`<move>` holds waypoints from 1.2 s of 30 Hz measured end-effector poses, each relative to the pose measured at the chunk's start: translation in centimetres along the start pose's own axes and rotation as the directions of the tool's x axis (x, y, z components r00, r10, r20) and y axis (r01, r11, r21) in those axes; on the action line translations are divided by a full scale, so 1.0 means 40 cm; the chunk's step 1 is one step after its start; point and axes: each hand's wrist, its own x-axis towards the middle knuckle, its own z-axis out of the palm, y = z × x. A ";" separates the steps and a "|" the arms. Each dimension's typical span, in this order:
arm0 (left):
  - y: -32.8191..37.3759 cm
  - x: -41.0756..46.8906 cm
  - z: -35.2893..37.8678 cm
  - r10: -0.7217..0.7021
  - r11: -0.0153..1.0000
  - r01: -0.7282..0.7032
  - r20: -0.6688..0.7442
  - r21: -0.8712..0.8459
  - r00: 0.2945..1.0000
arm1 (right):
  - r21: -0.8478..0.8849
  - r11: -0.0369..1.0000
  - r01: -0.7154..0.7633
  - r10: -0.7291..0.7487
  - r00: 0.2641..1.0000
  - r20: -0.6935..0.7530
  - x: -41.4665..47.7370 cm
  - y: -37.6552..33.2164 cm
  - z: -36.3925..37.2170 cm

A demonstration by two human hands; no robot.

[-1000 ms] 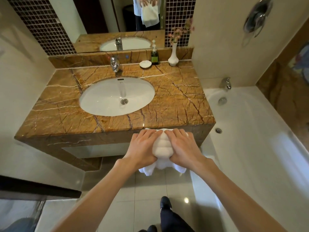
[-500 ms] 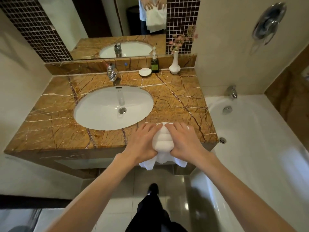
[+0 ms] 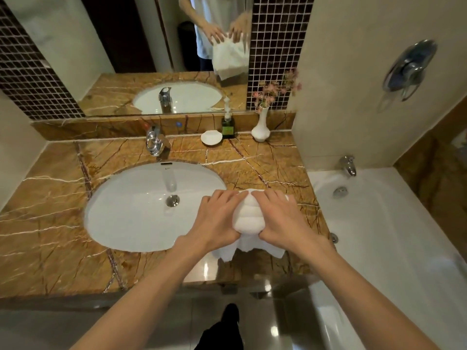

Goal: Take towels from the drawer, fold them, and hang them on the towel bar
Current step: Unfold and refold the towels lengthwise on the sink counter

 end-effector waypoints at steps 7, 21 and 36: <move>-0.067 0.118 0.003 0.034 0.999 -0.034 -0.014 -0.029 0.999 | -0.006 0.999 -0.036 0.035 0.999 -0.012 0.116 0.039 0.000; -0.115 0.354 -0.011 0.101 0.994 -0.100 -0.006 0.033 0.995 | 0.003 1.000 -0.019 0.019 1.000 0.017 0.303 0.174 -0.058; -0.095 0.558 0.140 0.088 0.972 -0.062 -0.107 0.226 0.990 | -0.161 0.985 -0.057 0.031 0.987 -0.159 0.427 0.341 0.053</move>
